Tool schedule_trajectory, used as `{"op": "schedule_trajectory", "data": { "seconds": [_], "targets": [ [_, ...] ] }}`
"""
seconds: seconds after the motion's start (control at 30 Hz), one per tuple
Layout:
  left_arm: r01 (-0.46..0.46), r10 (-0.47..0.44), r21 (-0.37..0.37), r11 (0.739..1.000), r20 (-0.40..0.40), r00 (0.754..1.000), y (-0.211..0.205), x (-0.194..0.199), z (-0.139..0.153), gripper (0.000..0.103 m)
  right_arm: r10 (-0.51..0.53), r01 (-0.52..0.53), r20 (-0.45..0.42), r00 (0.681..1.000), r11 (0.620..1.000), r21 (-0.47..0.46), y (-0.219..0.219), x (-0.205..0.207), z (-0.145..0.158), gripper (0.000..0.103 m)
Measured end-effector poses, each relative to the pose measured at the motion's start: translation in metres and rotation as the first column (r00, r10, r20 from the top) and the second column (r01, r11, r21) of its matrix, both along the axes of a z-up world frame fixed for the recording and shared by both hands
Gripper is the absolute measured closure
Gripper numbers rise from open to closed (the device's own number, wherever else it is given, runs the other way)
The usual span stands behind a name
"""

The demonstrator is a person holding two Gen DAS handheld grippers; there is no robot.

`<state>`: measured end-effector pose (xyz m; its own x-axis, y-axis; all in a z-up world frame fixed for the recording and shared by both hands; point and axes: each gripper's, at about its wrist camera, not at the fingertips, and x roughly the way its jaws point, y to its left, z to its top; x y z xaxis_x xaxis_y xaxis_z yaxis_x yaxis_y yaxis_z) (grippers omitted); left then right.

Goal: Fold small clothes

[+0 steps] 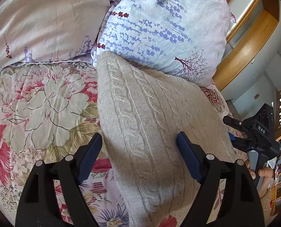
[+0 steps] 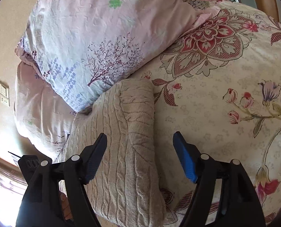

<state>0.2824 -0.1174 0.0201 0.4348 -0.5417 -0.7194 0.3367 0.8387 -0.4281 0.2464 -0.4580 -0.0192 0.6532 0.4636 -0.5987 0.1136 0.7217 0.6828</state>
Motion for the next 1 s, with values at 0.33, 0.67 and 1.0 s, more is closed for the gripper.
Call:
{"op": "schedule_trajectory", "data": {
  "seconds": [0.33,0.67,1.0],
  "targets": [
    [-0.049,0.008,-0.231,0.972,-0.173,0.985,0.019,0.018,-0.023,0.028,0.139,-0.138,-0.012,0.99,0.989,0.056,0.026,0.006,-0.009,0.042],
    [-0.076,0.009,-0.336,0.939,-0.194,0.981,0.042,0.011,-0.022,0.063,0.181,-0.184,0.033,0.983,0.967,0.173,0.04,0.002,-0.008,0.064],
    [-0.171,0.134,-0.251,0.953,-0.157,0.978,0.162,-0.02,0.005,0.063,0.395,-0.397,0.076,0.915,0.918,0.007,0.172,0.02,0.007,0.066]
  ]
}}
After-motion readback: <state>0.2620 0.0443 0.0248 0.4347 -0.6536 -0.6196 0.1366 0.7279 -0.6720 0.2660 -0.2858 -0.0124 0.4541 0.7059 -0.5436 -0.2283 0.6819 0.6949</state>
